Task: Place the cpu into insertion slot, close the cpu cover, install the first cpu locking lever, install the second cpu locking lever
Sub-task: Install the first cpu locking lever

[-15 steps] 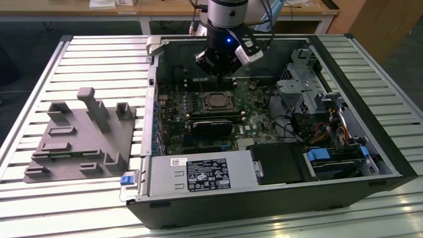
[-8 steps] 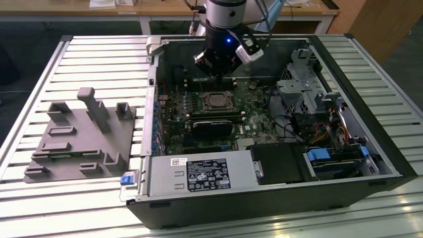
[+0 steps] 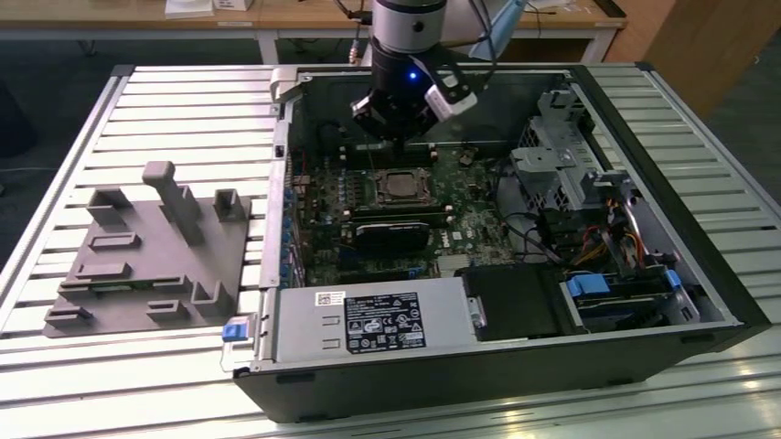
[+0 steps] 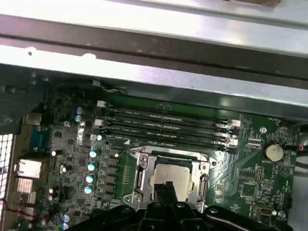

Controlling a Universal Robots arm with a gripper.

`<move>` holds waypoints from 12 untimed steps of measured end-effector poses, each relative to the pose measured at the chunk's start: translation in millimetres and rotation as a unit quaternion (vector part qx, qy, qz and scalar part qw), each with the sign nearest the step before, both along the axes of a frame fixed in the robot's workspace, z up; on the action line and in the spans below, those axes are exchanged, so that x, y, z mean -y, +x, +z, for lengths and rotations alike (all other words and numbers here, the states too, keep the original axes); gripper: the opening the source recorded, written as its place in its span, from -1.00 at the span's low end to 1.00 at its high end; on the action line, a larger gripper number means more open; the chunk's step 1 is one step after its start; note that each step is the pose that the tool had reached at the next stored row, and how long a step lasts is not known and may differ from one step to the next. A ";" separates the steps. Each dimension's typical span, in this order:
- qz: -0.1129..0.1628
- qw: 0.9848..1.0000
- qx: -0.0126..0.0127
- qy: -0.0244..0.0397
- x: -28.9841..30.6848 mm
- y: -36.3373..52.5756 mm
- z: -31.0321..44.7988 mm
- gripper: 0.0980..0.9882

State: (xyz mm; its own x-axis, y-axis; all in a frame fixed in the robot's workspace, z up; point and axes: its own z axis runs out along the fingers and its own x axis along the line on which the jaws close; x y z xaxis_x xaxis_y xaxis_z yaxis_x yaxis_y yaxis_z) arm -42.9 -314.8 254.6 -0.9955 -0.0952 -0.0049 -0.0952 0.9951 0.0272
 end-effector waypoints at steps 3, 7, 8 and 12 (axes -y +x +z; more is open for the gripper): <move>-0.012 1.000 0.000 0.000 0.0 -0.9 -0.6 -0.98; -0.012 1.000 0.000 0.000 0.0 -1.2 -0.7 -0.98; -0.012 1.000 0.000 0.000 0.0 -1.6 -0.8 -0.98; -0.012 1.000 0.000 0.000 0.0 -3.9 -0.8 -0.98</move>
State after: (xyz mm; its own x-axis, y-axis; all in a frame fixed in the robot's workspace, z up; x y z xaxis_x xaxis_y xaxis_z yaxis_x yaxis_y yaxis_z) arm -46.8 -314.9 253.8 -0.9975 -0.0704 -0.0052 -0.0705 0.9971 0.0275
